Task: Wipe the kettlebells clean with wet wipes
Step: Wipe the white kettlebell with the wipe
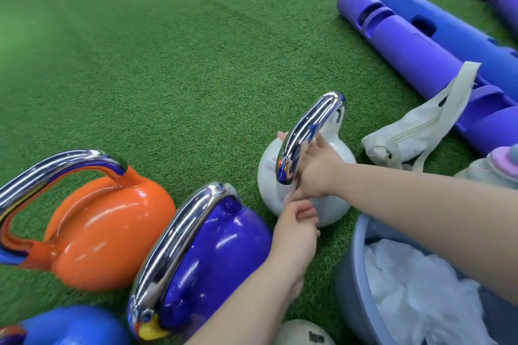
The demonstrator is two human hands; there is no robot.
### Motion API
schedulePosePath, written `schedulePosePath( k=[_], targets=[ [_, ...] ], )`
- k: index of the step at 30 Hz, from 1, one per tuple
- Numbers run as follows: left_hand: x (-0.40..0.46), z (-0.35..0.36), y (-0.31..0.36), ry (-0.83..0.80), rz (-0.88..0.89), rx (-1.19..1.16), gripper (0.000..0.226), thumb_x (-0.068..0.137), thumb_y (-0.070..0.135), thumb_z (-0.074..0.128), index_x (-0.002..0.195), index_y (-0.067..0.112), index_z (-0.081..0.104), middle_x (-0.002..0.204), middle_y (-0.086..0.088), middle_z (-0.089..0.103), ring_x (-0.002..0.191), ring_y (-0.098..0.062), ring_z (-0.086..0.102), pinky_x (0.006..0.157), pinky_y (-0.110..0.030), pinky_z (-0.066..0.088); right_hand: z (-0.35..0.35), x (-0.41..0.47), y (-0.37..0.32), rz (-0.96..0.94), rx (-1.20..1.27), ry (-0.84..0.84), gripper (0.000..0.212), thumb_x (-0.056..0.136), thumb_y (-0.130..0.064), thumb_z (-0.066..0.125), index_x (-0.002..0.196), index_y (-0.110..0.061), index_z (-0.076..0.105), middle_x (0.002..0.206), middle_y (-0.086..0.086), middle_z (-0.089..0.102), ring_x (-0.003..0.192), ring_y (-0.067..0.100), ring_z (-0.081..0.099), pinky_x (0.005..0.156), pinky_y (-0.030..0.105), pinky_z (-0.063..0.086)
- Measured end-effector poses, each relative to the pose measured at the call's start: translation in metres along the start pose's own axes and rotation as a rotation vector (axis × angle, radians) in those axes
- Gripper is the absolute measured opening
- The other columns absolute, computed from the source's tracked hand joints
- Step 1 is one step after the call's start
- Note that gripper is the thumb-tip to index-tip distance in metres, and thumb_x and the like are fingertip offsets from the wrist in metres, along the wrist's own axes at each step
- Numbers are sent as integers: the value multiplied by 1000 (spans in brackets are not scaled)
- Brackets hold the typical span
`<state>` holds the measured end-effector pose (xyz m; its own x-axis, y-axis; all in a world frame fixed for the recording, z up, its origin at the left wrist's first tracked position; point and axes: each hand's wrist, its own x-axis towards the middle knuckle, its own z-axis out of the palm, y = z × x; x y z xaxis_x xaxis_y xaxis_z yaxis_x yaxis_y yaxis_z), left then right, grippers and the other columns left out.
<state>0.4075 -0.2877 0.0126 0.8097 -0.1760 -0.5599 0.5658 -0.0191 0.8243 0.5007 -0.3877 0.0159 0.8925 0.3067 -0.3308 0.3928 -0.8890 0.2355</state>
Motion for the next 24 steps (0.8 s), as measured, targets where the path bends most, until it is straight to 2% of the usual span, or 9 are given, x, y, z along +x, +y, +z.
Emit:
schedulePosePath(
  k=[2,5,7,11,14,17,19,22,24],
  targets=[
    [7,4,-7,25,28,-62,43,85,-18,32,96,18,50,94,8,53,82,-1,52,65,-11,42,1,2,2,-23,-9,-6,76,90,-51,44,151,-29,5,158,11,-2,145,28,-5,114,54,-6],
    [9,8,-15,20,47,-91,46,84,-19,34,104,19,51,102,11,54,95,0,53,79,-16,42,-5,4,4,-41,51,-124,90,82,-65,47,151,-25,5,157,12,1,144,29,-8,114,56,-7],
    [8,12,-15,0,58,-90,46,84,-19,35,106,19,51,104,12,54,97,1,53,82,-16,42,-10,0,7,-49,121,-158,92,79,-69,49,150,-22,15,156,12,10,144,31,-3,115,55,-4],
    [13,18,-10,-19,73,-141,47,85,-19,36,117,11,50,114,1,54,94,0,54,79,-17,43,-17,-18,18,-48,209,-103,70,88,-51,50,143,-12,30,151,9,20,140,27,10,116,44,8],
    [20,20,-4,1,56,-273,52,85,-22,34,126,8,46,115,-4,53,100,-9,56,76,-17,43,-16,-27,17,-109,155,-97,56,94,-32,38,146,-16,23,154,4,15,142,25,6,115,44,10],
    [26,17,-3,56,2,-424,59,83,-26,28,137,-2,36,130,-11,48,120,-20,49,75,-16,42,-13,-40,8,-140,36,-98,64,89,-37,17,148,-14,14,156,4,9,145,25,-2,114,48,11],
    [27,16,-6,58,23,-430,61,81,-27,26,136,-5,37,132,-13,50,116,-18,51,73,-14,43,-15,-47,4,-125,-6,-133,60,95,-37,24,149,-11,12,157,6,2,145,28,-8,116,50,7],
    [22,15,-9,15,92,-390,59,78,-26,27,132,-8,42,114,-11,62,91,-11,56,66,-9,46,-23,-55,-5,-84,-37,-255,63,99,-43,24,149,-10,9,157,12,-12,143,31,-18,116,50,-3],
    [19,15,-11,19,94,-381,57,81,-24,27,132,-4,44,124,-10,58,88,-6,61,64,-7,48,-25,-60,-13,-67,-79,-301,65,99,-42,25,150,-6,4,156,15,-17,143,32,-19,116,50,-5]
  ],
)
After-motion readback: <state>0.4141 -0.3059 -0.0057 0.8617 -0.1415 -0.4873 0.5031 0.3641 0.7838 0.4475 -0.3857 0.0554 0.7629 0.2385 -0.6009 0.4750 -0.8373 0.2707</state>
